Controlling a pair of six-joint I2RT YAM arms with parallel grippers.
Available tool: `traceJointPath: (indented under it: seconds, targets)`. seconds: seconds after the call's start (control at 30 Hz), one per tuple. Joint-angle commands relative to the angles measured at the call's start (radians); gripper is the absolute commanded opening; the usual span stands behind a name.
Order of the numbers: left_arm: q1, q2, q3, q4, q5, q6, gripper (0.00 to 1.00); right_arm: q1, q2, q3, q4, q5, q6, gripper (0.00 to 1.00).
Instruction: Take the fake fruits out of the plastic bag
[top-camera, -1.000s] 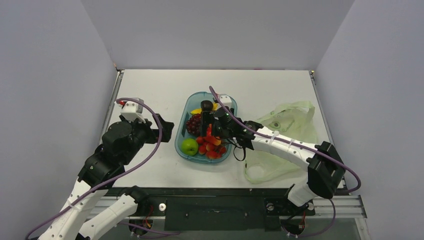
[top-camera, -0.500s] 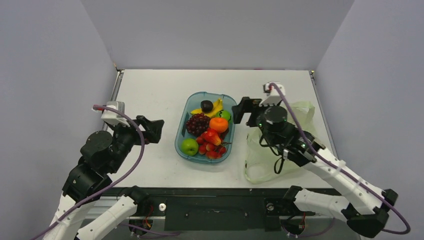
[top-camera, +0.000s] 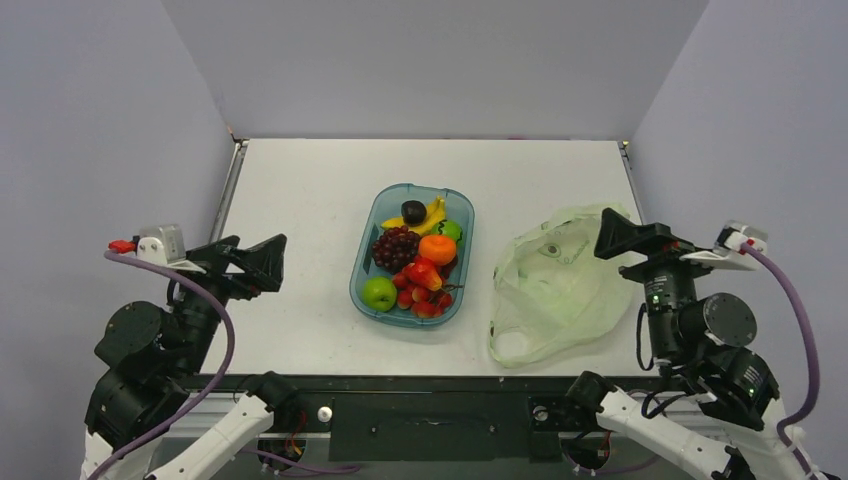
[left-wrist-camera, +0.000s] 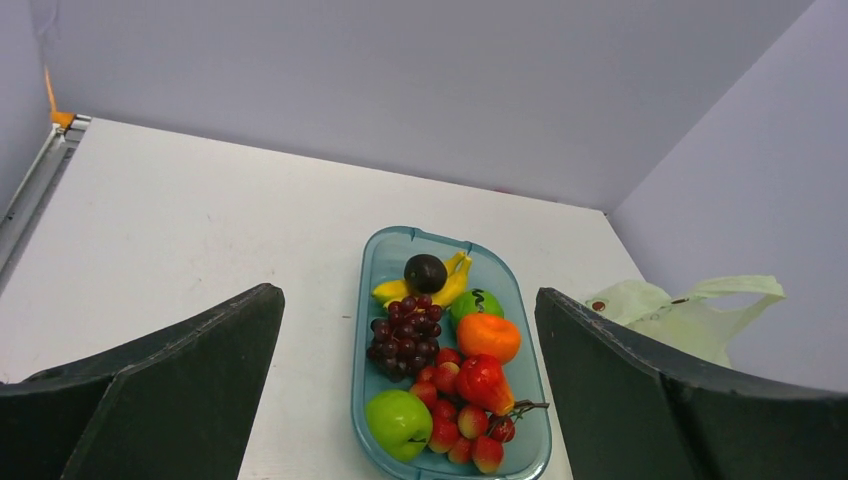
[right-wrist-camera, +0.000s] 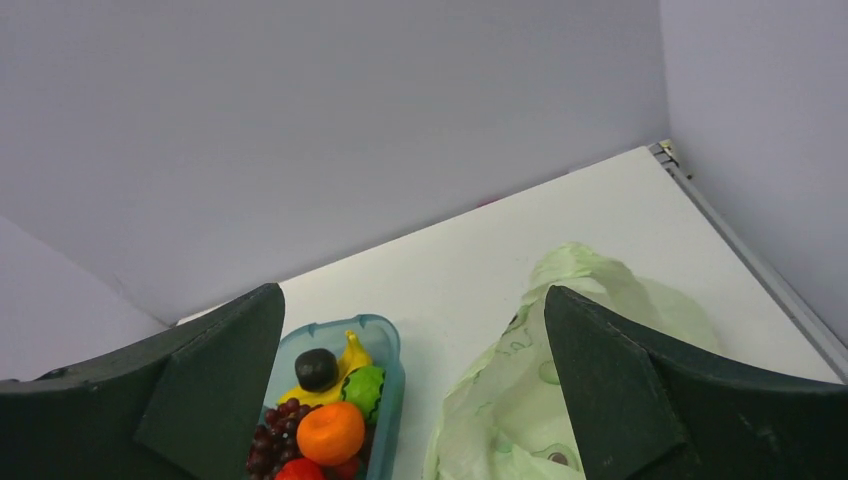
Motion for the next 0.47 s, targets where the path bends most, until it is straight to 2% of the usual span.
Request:
traceJointPath:
  seconds: [0.0, 0.33, 0.43]
  targets:
    - [0.003, -0.023, 0.036, 0.035, -0.054, 0.025, 0.97, -0.003, -0.052, -0.022, -0.033, 0.111, -0.047, 0.98]
    - [0.003, -0.026, 0.031, 0.025, -0.055, 0.004, 0.97, -0.003, -0.140, -0.030, -0.040, 0.137, -0.024, 0.99]
    - [0.003, -0.025, 0.031, 0.021, -0.056, 0.002, 0.97, -0.004, -0.123, -0.037, -0.043, 0.144, -0.039, 0.98]
